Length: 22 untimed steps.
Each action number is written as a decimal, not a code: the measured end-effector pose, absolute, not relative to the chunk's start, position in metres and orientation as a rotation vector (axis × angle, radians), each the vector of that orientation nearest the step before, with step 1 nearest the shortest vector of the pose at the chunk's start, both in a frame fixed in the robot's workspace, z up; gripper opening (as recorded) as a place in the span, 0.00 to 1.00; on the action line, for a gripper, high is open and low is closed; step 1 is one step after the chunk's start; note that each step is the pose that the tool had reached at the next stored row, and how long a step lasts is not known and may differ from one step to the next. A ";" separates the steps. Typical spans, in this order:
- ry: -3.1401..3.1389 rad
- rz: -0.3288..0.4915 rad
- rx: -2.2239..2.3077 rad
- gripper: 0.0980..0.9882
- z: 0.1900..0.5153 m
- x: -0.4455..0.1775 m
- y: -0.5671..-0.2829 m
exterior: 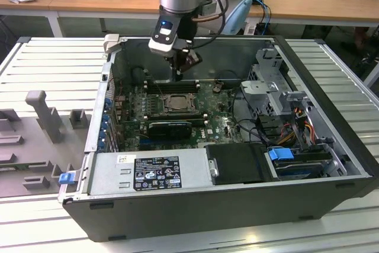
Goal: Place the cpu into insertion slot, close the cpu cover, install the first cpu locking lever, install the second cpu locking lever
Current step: 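Install the first cpu locking lever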
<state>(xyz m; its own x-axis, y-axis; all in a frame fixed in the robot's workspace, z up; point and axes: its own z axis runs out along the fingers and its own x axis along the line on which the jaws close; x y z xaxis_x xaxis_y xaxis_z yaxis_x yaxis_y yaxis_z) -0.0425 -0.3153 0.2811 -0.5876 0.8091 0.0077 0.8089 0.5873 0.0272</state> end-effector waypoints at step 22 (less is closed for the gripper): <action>3.106 0.044 0.492 0.01 0.276 -0.042 -0.315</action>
